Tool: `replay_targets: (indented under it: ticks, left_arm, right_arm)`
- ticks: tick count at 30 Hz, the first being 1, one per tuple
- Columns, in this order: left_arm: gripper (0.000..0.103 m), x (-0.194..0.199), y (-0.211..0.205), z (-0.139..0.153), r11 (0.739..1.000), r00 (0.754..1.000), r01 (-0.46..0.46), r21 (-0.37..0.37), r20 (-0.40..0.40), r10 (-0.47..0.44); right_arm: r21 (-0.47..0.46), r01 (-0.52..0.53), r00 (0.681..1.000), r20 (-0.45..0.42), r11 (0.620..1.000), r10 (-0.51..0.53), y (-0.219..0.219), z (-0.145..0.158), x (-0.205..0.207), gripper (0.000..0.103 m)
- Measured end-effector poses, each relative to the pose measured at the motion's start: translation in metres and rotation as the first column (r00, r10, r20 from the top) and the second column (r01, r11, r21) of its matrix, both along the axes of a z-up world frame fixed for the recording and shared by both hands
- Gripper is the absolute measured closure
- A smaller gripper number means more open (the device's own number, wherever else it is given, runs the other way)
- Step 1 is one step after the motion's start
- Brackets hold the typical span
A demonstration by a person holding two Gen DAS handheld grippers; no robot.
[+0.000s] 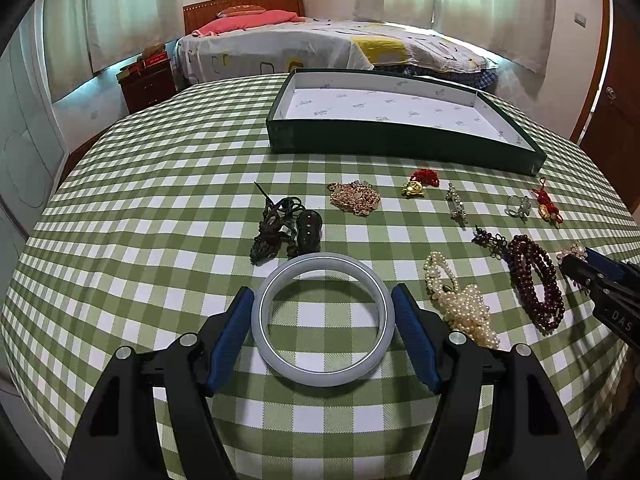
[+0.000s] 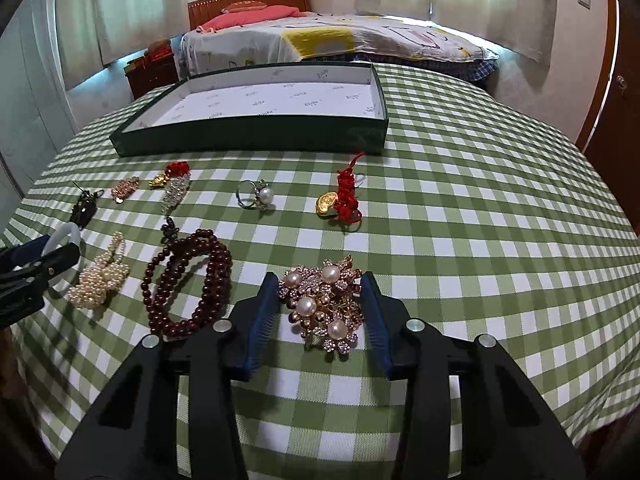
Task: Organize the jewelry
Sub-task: 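Lower the left tool onto the jade bangle while the right tool approaches the pearl brooch, then close the left tool on the jade bangle while the right tool grips the pearl brooch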
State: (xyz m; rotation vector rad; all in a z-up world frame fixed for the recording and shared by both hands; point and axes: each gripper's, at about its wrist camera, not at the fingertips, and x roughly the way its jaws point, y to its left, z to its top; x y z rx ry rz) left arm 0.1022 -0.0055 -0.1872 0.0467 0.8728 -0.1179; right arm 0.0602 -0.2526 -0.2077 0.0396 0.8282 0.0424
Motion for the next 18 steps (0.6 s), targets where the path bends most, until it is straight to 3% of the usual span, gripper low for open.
replay_targets:
  ticks: [6, 8, 12, 18]
  left_arm:
    - [0.035, -0.006, 0.0, 0.005, 1.0, 1.0, 0.003, 0.004, 0.018, -0.004]
    - [0.035, -0.007, 0.0, 0.008, 1.0, 1.0, 0.003, 0.002, 0.025, -0.003]
    - [0.035, -0.008, 0.0, 0.013, 1.0, 0.999, 0.004, 0.001, 0.04, -0.004]
    - [0.035, -0.008, -0.001, 0.015, 1.0, 0.999, 0.004, -0.001, 0.048, -0.004]
  right_arm:
    - [0.023, 0.005, 1.0, 0.012, 1.0, -0.006, -0.003, 0.004, -0.005, 0.063]
    - [0.04, 0.0, 1.0, 0.012, 0.999, 0.0, -0.005, 0.005, -0.006, 0.075]
    - [0.043, 0.008, 1.0, 0.002, 0.999, -0.008, -0.007, 0.004, -0.006, 0.076]
    - [0.048, 0.0, 1.0, 0.02, 0.999, -0.001, -0.007, 0.009, -0.009, 0.085]
